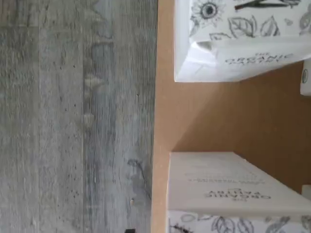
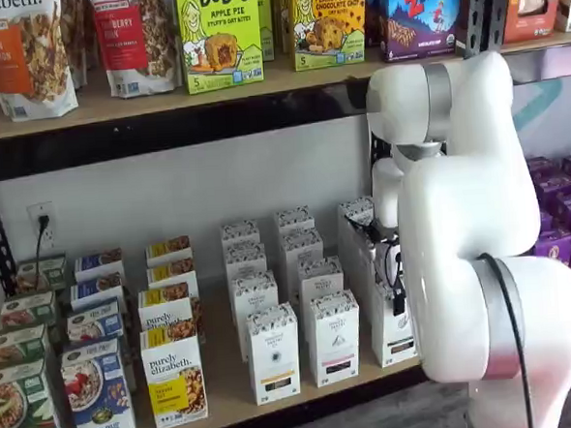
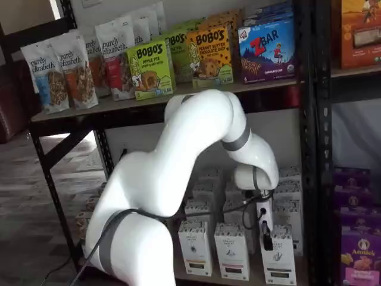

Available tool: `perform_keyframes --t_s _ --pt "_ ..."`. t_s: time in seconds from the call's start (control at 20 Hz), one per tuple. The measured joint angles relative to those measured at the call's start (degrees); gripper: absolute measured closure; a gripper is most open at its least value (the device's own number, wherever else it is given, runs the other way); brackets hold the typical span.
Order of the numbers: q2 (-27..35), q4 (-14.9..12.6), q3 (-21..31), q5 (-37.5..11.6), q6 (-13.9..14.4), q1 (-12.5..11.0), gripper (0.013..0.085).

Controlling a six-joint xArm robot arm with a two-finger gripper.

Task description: Pick up the white box with a green strip in the middle, on the bottom shelf, the sixth box from the left

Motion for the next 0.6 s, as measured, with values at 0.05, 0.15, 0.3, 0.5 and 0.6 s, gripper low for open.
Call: perform_keyframes --t_s 0.05,0.15,0.3,0.5,0.6 --pt "0.16 -0.60 0.01 -0.42 0.54 0.02 0.0130" --pt "0.40 -1.12 -0.01 -0.81 1.00 0.02 0.0130" --pt "0.56 -1.66 -0.24 -0.56 1.43 -0.03 0.0130" --pt "0.64 -1.68 -0.39 -0.32 1.34 -0.13 0.0210" --pt "0.70 -1.69 -0.49 -0.16 1.39 -0.11 0.0250"
